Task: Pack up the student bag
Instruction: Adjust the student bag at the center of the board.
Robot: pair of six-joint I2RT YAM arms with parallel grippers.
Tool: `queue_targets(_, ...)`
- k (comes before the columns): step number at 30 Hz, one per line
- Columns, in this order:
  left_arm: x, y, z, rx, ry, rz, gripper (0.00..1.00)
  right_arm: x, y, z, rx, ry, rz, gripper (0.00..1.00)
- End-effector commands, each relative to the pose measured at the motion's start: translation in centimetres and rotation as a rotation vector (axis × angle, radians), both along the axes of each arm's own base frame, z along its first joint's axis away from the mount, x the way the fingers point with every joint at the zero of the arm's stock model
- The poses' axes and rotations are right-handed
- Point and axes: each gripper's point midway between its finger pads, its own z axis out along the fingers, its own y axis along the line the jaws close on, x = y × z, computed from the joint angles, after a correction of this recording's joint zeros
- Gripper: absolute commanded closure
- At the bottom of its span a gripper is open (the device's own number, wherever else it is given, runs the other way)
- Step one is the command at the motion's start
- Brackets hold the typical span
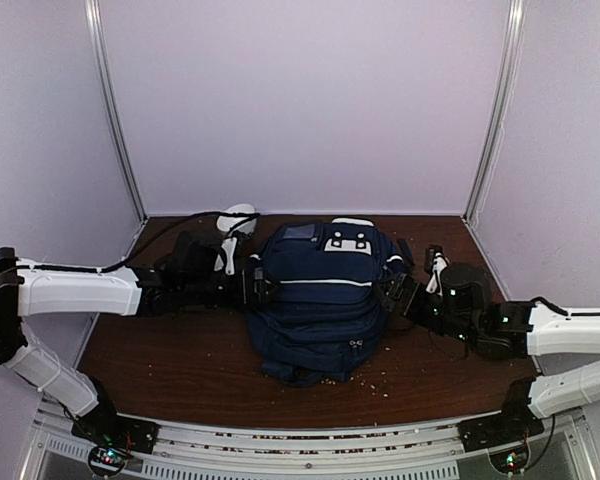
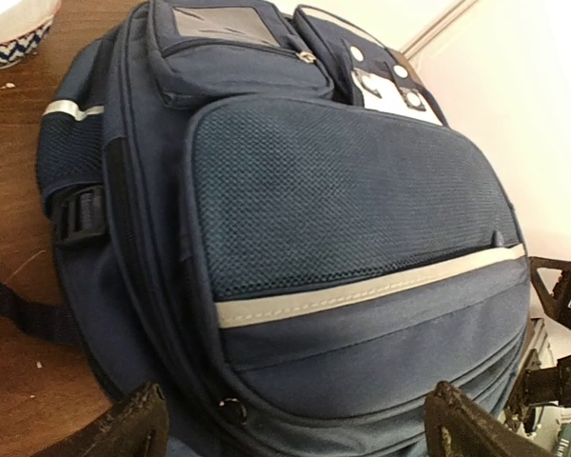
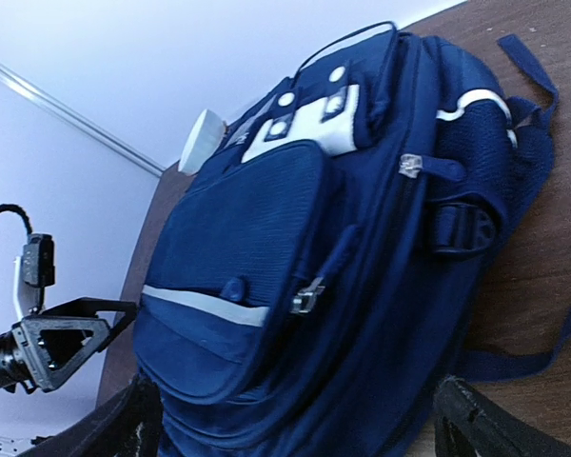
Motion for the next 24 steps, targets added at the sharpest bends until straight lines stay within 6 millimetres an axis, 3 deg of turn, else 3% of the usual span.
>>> queue_targets(1,-0.1,-1.6,2.0,-0.127,-0.027,-0.043,0.06,0.3,2.5,1.6,0.055,0.042,0.037,0.01)
queue_targets(5,-0.5,-1.5,1.4,-0.132,-0.018,-0.043,0.10,1.4,2.7,-0.1,-0.005,0.104,0.008,0.01)
queue_targets(10,-0.9,-1.1,-0.1,-0.137,0.012,-0.031,0.22,2.6,2.8,-1.9,-0.018,0.154,-0.015,0.15)
queue_targets(16,-1.5,1.7,-1.4,-0.114,0.017,0.061,0.27,3.7,4.7,-1.8,-0.068,0.167,0.038,0.44)
queue_targets(20,-2.1,3.5,-1.4,-0.054,0.010,0.093,0.27,4.4,6.5,-2.0,-0.124,0.173,0.096,0.53)
queue_targets(24,-2.5,5.6,-0.1,-0.014,-0.036,0.134,0.26,5.1,8.3,-2.5,-0.187,0.182,0.168,0.56)
